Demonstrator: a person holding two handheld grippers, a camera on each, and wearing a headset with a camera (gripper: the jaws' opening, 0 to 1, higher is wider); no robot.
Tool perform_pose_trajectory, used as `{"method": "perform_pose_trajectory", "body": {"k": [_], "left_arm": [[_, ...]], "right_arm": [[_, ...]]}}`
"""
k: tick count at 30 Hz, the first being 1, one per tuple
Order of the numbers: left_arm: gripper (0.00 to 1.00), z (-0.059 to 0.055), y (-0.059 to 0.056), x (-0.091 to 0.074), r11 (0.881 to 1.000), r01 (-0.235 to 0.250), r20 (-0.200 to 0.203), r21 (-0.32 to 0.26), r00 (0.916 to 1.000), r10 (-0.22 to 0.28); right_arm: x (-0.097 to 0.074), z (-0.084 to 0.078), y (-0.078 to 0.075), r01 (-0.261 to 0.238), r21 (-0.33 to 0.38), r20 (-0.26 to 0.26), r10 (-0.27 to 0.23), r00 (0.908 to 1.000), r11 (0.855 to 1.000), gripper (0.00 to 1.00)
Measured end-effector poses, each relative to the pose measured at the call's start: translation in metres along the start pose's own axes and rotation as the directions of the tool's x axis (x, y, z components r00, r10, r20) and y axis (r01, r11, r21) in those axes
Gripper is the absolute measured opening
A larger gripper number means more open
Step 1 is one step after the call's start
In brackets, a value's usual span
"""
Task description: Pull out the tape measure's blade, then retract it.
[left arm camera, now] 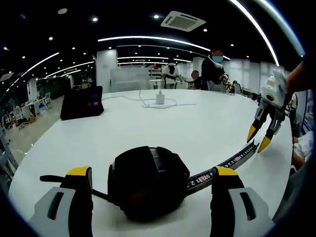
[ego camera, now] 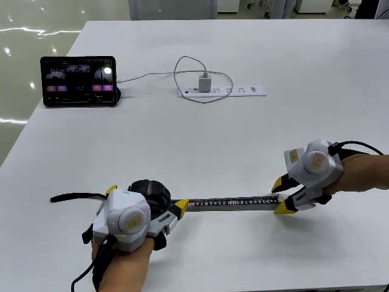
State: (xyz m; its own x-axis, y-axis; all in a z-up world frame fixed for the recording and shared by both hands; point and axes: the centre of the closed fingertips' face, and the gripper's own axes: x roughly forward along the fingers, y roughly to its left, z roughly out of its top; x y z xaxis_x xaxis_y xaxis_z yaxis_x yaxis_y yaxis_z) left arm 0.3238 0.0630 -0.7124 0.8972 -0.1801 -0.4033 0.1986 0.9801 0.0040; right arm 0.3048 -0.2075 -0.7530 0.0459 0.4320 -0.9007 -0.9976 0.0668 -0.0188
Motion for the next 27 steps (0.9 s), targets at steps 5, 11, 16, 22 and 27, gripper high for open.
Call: {"method": "perform_pose_trajectory", "body": {"k": [5, 11, 16, 22, 27], "left_arm": [[0.99, 0.000, 0.000, 0.000, 1.000, 0.000, 0.001, -0.003, 1.0000, 0.000], [0.99, 0.001, 0.001, 0.000, 1.000, -0.002, 0.007, -0.007, 1.0000, 0.002], [0.97, 0.003, 0.003, 0.000, 0.999, -0.014, 0.018, -0.042, 0.9997, 0.015], [0.91, 0.003, 0.003, 0.000, 0.998, -0.018, 0.019, -0.054, 0.9996, 0.019], [0.79, 0.000, 0.005, 0.000, 0.997, -0.021, -0.003, -0.074, 0.9998, 0.020]], "right_arm": [[-0.001, -0.001, 0.002, -0.018, -0.001, -0.019, 0.018, 0.9997, 1.000, 0.14], [0.000, 0.000, 0.006, -0.034, -0.031, -0.030, 0.033, 0.9990, 0.999, 0.13], [0.001, -0.001, 0.006, -0.020, -0.011, -0.064, 0.019, 0.9978, 1.000, 0.12], [0.002, -0.001, 0.009, -0.008, 0.009, -0.068, 0.008, 0.9977, 1.000, 0.11], [0.002, -0.001, 0.008, 0.001, 0.045, -0.069, 0.002, 0.9976, 0.999, 0.10]]}}
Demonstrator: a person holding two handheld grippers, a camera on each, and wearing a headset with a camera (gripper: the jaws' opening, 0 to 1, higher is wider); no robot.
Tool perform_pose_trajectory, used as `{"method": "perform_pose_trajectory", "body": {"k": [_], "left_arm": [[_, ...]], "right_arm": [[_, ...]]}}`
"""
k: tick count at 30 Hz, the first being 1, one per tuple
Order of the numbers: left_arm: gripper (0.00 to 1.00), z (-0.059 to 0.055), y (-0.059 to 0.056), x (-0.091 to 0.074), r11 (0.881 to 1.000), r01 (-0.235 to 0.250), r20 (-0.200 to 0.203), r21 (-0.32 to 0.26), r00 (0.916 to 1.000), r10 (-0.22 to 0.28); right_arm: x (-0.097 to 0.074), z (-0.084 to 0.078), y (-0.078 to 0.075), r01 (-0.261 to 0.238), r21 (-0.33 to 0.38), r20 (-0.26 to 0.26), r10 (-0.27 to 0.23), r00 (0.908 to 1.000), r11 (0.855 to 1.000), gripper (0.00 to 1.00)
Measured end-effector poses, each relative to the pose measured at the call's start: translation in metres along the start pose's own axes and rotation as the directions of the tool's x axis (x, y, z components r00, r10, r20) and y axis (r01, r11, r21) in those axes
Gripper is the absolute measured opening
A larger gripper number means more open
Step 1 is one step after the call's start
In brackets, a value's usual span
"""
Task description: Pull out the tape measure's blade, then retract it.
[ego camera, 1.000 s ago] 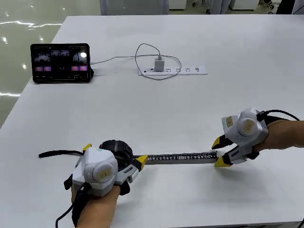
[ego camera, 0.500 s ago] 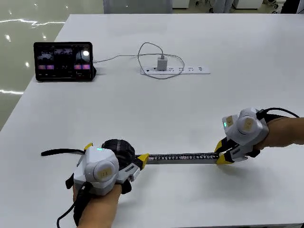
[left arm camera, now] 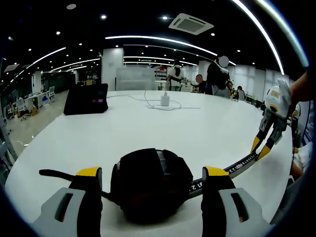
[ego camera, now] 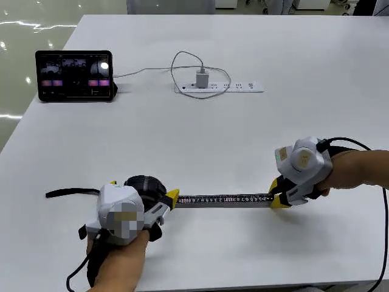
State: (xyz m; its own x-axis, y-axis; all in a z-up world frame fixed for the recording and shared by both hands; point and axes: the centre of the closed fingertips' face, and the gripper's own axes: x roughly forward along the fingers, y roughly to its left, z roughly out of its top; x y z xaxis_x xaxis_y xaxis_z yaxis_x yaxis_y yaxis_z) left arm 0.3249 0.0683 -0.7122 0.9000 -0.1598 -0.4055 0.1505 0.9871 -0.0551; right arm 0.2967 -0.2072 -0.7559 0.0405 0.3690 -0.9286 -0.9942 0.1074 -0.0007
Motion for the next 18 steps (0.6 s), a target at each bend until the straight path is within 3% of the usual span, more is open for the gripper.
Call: {"method": "perform_pose_trajectory", "body": {"k": [8, 18], "left_arm": [[0.62, -0.0009, 0.0005, -0.0008, 1.000, -0.005, -0.013, 0.016, 0.9999, 0.005], [0.59, -0.0017, 0.0012, -0.0026, 1.000, 0.008, -0.048, 0.020, 0.9988, -0.007]], "right_arm": [[0.0002, 0.0004, -0.0006, 0.002, 0.035, 0.005, -0.002, 1.0000, 0.999, 0.10], [0.0007, 0.0011, -0.0007, -0.003, 0.030, 0.001, 0.003, 1.0000, 1.000, 0.10]]}}
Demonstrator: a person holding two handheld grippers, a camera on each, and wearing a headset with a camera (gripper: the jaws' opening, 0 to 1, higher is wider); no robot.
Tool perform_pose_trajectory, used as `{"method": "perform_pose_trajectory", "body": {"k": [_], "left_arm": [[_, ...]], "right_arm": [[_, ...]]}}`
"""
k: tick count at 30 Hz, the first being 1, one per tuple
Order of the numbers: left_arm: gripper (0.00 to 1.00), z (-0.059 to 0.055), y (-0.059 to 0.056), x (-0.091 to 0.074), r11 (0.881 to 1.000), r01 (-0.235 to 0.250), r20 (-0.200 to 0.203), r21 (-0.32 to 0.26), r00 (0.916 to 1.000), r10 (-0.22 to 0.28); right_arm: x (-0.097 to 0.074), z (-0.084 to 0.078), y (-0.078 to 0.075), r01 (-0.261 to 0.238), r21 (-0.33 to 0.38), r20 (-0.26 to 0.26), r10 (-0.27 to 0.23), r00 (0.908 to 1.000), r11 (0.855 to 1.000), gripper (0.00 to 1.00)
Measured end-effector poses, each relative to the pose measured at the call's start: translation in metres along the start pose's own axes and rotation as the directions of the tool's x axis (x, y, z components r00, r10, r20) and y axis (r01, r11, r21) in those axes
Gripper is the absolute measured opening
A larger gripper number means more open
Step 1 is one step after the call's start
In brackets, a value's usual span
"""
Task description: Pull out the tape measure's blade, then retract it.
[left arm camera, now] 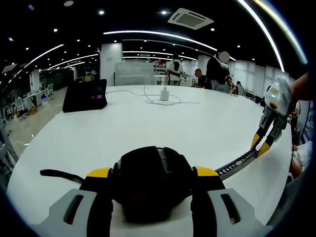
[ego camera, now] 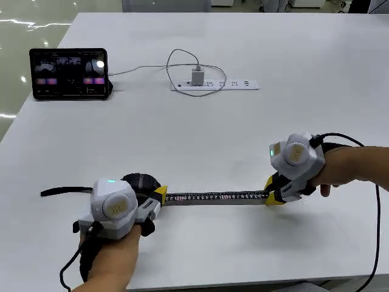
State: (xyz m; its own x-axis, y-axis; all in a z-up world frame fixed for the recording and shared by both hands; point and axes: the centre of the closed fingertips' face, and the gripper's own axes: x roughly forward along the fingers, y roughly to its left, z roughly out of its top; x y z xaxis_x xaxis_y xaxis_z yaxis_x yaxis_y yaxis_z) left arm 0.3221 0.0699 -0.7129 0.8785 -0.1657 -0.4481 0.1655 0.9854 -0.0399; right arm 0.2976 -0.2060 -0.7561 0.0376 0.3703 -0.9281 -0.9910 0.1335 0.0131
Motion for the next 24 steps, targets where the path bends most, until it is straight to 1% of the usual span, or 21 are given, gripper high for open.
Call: {"method": "perform_pose_trajectory", "body": {"k": [5, 12, 15, 16, 18, 20, 24], "left_arm": [[0.60, -0.0003, 0.0000, 0.0001, 1.000, 0.004, 0.003, 0.005, 1.0000, -0.004], [0.60, -0.0004, -0.0001, 0.0009, 1.000, 0.006, 0.007, 0.014, 1.0000, -0.006], [0.60, -0.0004, -0.0003, 0.0012, 1.000, 0.007, 0.006, 0.015, 1.0000, -0.008], [0.60, -0.0005, -0.0005, 0.0012, 1.000, 0.008, 0.006, 0.016, 1.0000, -0.008], [0.60, -0.0007, -0.0007, 0.0017, 1.000, 0.008, 0.005, 0.015, 1.0000, -0.008], [0.60, -0.0008, -0.0010, 0.0017, 1.000, 0.009, 0.004, 0.016, 1.0000, -0.009], [0.60, -0.0011, -0.0012, 0.0021, 1.000, 0.009, 0.003, 0.018, 1.0000, -0.009]], "right_arm": [[0.0000, 0.0007, 0.0006, -0.001, -0.020, -0.014, 0.001, 0.9999, 1.000, 0.10], [0.0000, 0.0014, 0.0001, 0.006, -0.015, -0.019, -0.006, 0.9998, 1.000, 0.11], [0.0002, 0.0018, -0.0004, 0.008, 0.002, -0.019, -0.008, 0.9998, 1.000, 0.11], [0.0002, 0.0020, -0.0010, 0.009, 0.028, -0.010, -0.009, 0.9999, 1.000, 0.11], [0.0003, 0.0025, -0.0020, 0.007, 0.048, 0.000, -0.007, 1.0000, 0.999, 0.11], [0.0011, 0.0026, -0.0010, 0.010, 0.038, -0.001, -0.010, 0.9999, 0.999, 0.11], [0.0020, 0.0044, -0.0004, 0.018, 0.044, -0.016, -0.017, 0.9997, 0.999, 0.11]]}}
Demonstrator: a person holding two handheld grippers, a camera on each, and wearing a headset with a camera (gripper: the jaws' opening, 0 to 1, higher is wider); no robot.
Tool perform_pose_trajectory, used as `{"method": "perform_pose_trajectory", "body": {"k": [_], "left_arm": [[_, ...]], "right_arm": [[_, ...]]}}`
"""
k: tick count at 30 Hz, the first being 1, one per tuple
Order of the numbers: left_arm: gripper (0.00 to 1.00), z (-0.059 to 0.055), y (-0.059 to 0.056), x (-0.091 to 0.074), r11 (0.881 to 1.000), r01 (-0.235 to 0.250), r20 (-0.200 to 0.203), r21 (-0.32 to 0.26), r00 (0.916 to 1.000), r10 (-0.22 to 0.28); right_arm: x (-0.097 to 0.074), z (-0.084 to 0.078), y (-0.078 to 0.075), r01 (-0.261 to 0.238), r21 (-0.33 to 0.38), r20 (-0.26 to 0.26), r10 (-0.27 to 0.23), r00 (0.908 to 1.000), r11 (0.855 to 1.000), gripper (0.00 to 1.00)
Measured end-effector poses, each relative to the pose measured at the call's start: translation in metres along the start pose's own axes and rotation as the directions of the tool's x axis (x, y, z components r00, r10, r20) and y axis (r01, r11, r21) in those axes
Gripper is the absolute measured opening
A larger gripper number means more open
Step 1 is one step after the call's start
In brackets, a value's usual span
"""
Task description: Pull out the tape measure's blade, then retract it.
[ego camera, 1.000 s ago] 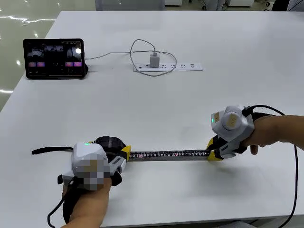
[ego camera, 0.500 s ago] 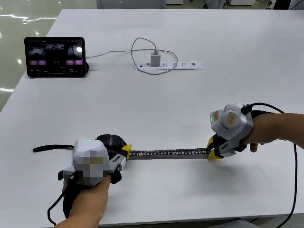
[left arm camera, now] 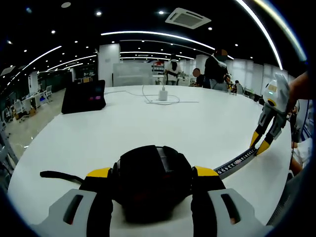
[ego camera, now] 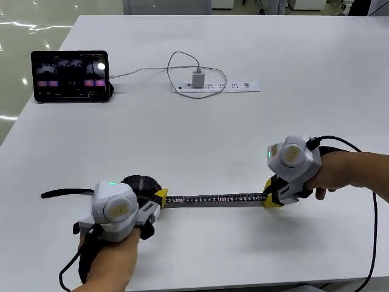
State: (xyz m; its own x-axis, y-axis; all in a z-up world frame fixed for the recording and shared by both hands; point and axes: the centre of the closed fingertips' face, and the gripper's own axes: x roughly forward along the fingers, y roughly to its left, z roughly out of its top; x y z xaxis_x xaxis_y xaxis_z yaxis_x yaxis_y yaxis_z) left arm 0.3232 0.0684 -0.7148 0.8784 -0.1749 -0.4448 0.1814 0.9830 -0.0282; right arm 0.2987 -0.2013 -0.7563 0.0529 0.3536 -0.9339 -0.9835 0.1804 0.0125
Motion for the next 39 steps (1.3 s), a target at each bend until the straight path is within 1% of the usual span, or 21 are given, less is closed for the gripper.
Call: {"method": "perform_pose_trajectory", "body": {"k": [6, 8, 9, 11, 12, 16, 17, 18, 34, 39], "left_arm": [[0.60, 0.000, -0.001, 0.000, 1.000, 0.003, 0.000, 0.004, 1.0000, -0.003], [0.60, 0.000, -0.001, 0.000, 1.000, 0.003, 0.001, 0.004, 1.0000, -0.003], [0.60, 0.000, -0.001, 0.000, 1.000, 0.003, 0.001, 0.005, 1.0000, -0.003], [0.60, 0.000, -0.001, 0.000, 1.000, 0.003, 0.001, 0.006, 1.0000, -0.003], [0.60, 0.000, -0.001, 0.000, 1.000, 0.004, 0.001, 0.007, 1.0000, -0.004], [0.60, 0.000, -0.001, 0.000, 1.000, 0.005, 0.001, 0.011, 1.0000, -0.005], [0.60, 0.000, -0.001, 0.000, 1.000, 0.005, 0.001, 0.012, 1.0000, -0.005], [0.60, 0.000, -0.001, 0.000, 1.000, 0.005, 0.001, 0.012, 1.0000, -0.005], [0.60, -0.001, -0.001, -0.001, 1.000, 0.008, -0.001, 0.019, 1.0000, -0.008], [0.60, -0.001, -0.001, -0.001, 1.000, 0.009, -0.001, 0.021, 1.0000, -0.009]], "right_arm": [[0.001, 0.002, 0.001, -0.001, 0.004, -0.030, 0.001, 0.9995, 1.000, 0.11], [0.001, 0.002, 0.001, -0.007, -0.026, -0.041, 0.006, 0.9991, 1.000, 0.11], [0.001, 0.002, 0.001, -0.007, -0.023, -0.041, 0.006, 0.9991, 1.000, 0.11], [0.001, 0.003, 0.000, -0.006, 0.012, -0.043, 0.007, 0.9991, 1.000, 0.11], [0.001, 0.003, 0.000, -0.008, 0.016, -0.043, 0.008, 0.9991, 1.000, 0.11], [0.002, 0.004, 0.001, -0.010, -0.011, -0.059, 0.009, 0.9982, 1.000, 0.11], [0.002, 0.004, 0.001, -0.009, -0.008, -0.061, 0.008, 0.9981, 1.000, 0.11], [0.002, 0.005, 0.000, -0.004, 0.012, -0.064, 0.005, 0.9979, 1.000, 0.11], [0.004, 0.010, 0.002, 0.002, 0.004, -0.065, -0.001, 0.9979, 1.000, 0.11], [0.005, 0.011, 0.003, 0.004, 0.013, -0.055, -0.003, 0.9985, 1.000, 0.11]]}}
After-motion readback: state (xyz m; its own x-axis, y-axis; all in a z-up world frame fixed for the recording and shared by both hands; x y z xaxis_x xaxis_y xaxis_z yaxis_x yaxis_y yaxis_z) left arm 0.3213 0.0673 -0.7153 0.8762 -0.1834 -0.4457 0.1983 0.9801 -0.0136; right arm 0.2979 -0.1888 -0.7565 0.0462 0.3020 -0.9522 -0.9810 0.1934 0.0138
